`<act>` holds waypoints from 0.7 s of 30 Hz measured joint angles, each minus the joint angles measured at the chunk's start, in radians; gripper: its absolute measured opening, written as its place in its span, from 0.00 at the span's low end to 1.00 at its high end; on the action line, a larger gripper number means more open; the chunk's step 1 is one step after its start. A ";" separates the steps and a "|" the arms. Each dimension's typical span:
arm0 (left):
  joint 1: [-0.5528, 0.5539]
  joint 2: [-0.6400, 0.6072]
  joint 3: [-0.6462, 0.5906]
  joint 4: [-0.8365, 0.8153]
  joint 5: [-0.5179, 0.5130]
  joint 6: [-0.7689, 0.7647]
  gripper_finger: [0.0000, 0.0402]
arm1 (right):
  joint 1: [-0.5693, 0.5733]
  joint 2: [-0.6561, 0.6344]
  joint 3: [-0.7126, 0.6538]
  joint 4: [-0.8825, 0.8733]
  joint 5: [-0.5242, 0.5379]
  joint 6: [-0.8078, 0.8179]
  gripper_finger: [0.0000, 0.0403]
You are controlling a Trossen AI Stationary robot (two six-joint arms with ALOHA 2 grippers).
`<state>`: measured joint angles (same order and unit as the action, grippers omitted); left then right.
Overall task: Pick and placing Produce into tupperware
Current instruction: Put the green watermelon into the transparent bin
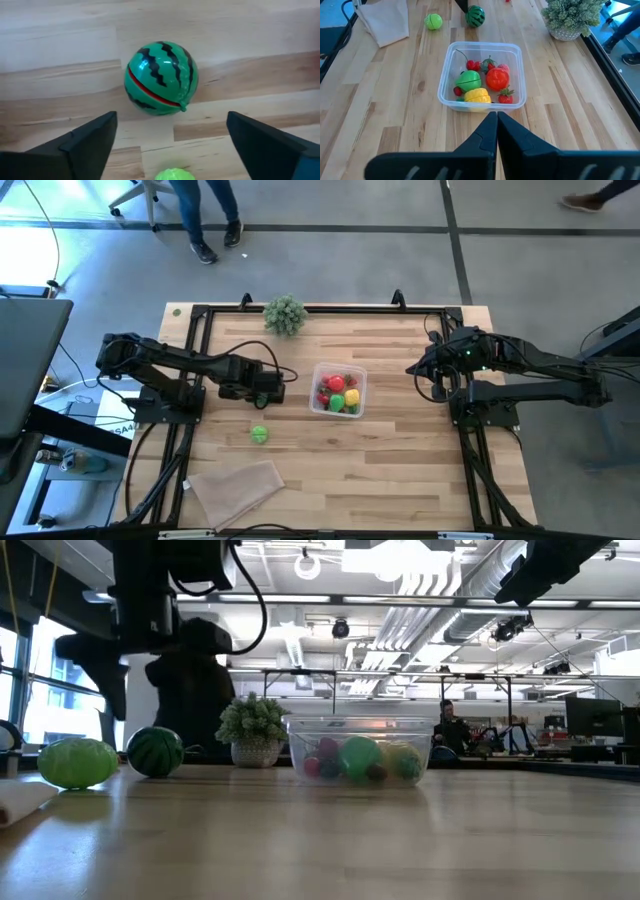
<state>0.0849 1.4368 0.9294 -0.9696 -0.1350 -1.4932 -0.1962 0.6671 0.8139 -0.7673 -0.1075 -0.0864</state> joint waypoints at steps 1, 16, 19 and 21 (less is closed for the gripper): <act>0.000 0.000 -0.004 0.003 -0.001 -0.012 0.93 | 0.000 0.000 0.000 0.000 0.000 0.000 0.00; 0.000 0.000 -0.102 0.141 -0.058 -0.163 0.96 | 0.000 0.000 0.000 0.000 0.000 0.000 0.00; 0.000 0.004 -0.107 0.148 -0.060 -0.175 0.97 | 0.000 0.000 0.000 0.000 0.000 0.000 0.00; 0.000 0.016 -0.107 0.152 -0.060 -0.194 0.97 | 0.000 0.000 0.000 0.000 0.000 0.000 0.00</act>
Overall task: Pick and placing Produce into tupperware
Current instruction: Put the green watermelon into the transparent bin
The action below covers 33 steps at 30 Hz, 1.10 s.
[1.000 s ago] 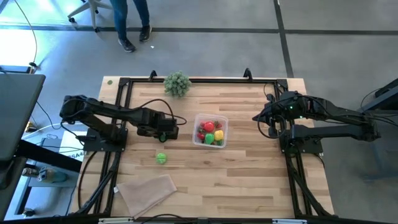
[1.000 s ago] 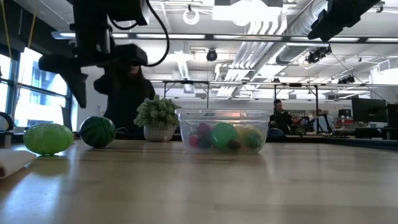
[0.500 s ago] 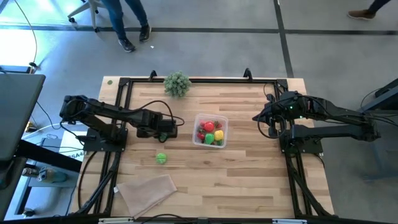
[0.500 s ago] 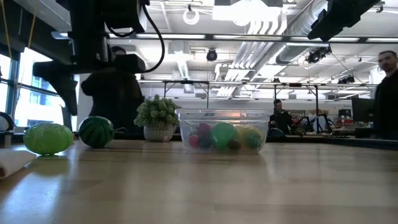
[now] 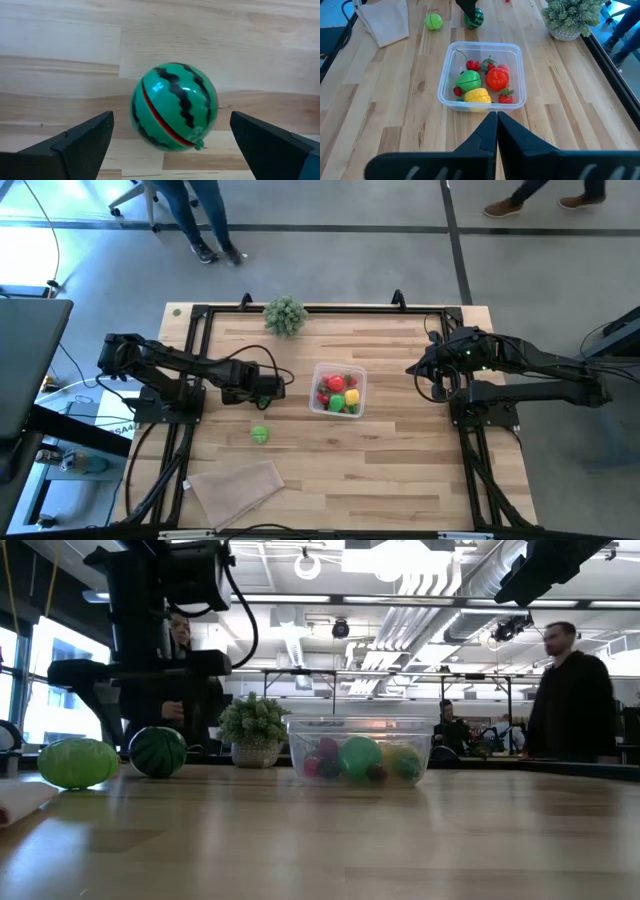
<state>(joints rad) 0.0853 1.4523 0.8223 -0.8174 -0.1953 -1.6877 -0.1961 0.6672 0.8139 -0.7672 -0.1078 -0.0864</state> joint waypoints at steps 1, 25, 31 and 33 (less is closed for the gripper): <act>0.000 0.006 0.000 0.000 0.000 -0.016 0.97 | 0.000 0.000 0.000 0.000 0.000 0.000 0.00; 0.007 0.147 0.000 0.082 -0.008 -0.200 0.98 | 0.000 0.000 0.000 0.000 0.000 0.000 0.00; 0.043 0.182 0.004 0.085 0.019 -0.220 0.98 | 0.000 0.000 0.000 0.000 0.000 0.000 0.00; 0.048 0.182 0.004 0.085 0.032 -0.220 0.98 | 0.000 0.000 0.000 0.000 0.000 0.000 0.00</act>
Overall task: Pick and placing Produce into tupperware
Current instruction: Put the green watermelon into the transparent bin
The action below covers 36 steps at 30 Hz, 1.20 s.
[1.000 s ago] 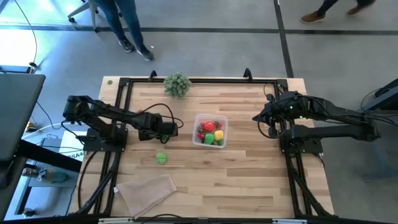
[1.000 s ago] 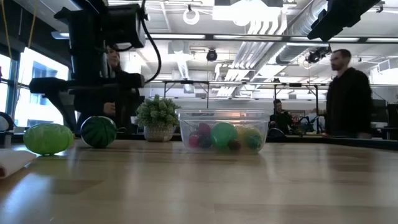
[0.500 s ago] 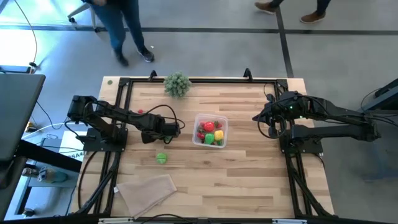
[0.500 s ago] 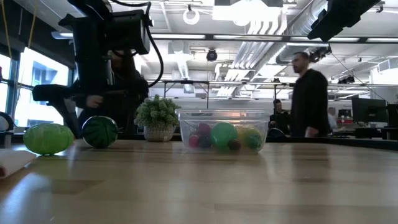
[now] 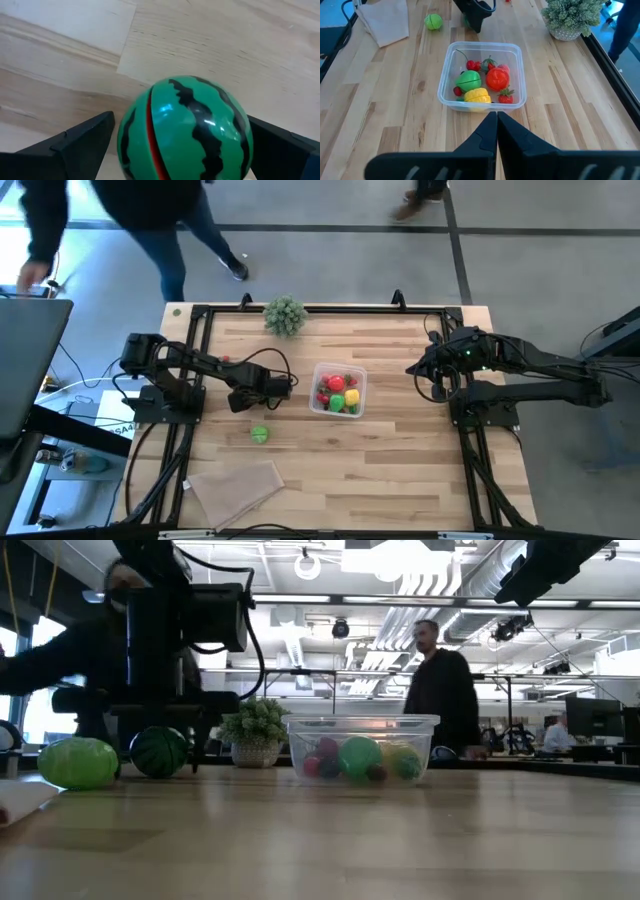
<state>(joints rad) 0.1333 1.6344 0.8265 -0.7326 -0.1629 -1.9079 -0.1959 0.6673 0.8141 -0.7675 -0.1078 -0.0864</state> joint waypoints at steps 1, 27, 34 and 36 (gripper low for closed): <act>0.000 0.000 0.000 0.000 0.001 0.000 0.98 | 0.000 0.000 0.000 0.000 0.000 0.000 0.00; -0.003 0.003 -0.003 -0.029 -0.021 -0.053 0.69 | 0.000 0.000 0.000 0.000 0.000 0.000 0.00; -0.003 0.003 -0.003 -0.027 -0.025 -0.036 0.72 | 0.000 0.000 0.000 0.001 0.000 0.000 0.00; -0.003 0.003 -0.003 -0.027 -0.026 -0.035 0.70 | 0.000 0.000 0.000 0.000 0.000 0.000 0.00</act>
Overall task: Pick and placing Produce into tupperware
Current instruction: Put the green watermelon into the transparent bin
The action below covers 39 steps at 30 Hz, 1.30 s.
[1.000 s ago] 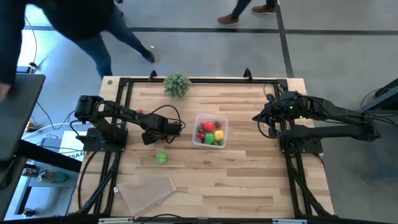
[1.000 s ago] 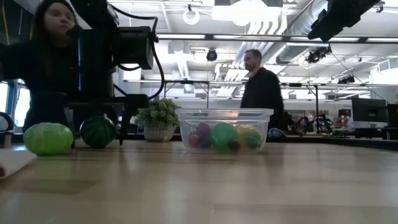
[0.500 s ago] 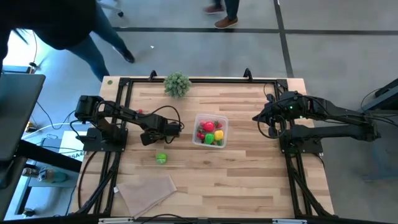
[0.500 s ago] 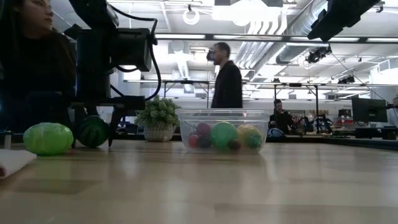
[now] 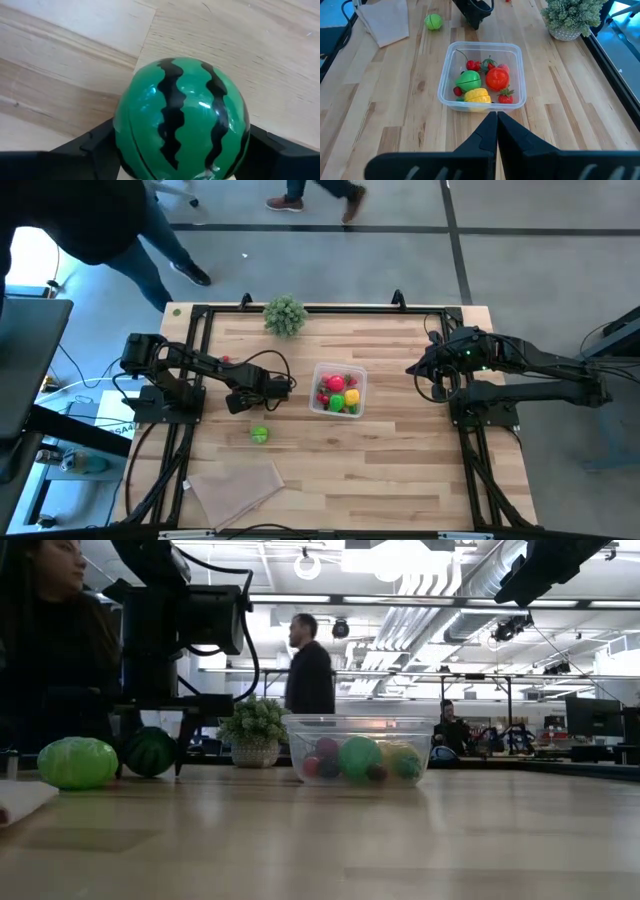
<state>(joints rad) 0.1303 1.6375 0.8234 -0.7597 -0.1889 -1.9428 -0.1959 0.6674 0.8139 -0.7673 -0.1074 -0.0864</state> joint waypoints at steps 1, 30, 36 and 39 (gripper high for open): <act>0.000 0.000 0.000 0.000 -0.001 0.001 0.69 | 0.000 0.000 0.000 0.000 0.000 0.000 0.00; 0.002 0.003 0.104 -0.005 -0.183 0.263 0.71 | 0.000 0.000 0.000 0.000 0.000 0.000 0.00; 0.000 0.003 0.168 -0.007 -0.225 0.388 0.69 | 0.000 0.000 0.000 0.000 0.000 0.000 0.00; 0.001 0.002 0.210 -0.010 -0.244 0.455 0.68 | 0.000 0.000 0.000 0.000 0.000 0.000 0.00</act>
<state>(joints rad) 0.1314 1.6398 1.0331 -0.7700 -0.4327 -1.4881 -0.1959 0.6673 0.8143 -0.7670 -0.1078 -0.0864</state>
